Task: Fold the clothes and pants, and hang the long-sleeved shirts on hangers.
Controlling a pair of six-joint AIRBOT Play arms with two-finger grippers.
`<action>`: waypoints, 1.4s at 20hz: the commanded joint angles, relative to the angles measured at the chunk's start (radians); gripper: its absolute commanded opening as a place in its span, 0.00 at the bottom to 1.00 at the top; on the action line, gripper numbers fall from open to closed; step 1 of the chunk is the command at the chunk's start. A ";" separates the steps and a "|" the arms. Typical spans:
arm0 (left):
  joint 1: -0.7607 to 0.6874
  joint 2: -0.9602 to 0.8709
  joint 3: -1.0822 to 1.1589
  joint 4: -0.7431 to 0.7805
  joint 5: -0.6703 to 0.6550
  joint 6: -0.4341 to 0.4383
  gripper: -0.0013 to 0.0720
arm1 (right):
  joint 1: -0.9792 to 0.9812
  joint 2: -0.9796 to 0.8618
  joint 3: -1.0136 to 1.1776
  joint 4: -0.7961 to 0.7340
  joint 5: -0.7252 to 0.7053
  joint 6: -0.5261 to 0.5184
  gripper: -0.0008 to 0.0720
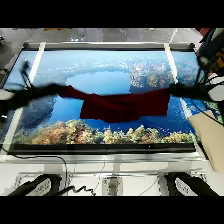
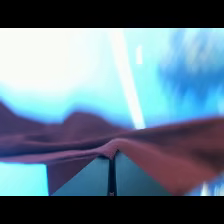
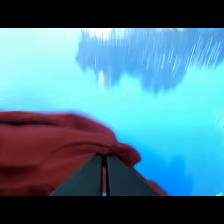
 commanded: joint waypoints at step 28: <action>0.155 0.141 0.276 0.159 -0.026 -0.083 0.04 | 0.001 -0.132 0.518 -0.014 0.040 0.000 0.02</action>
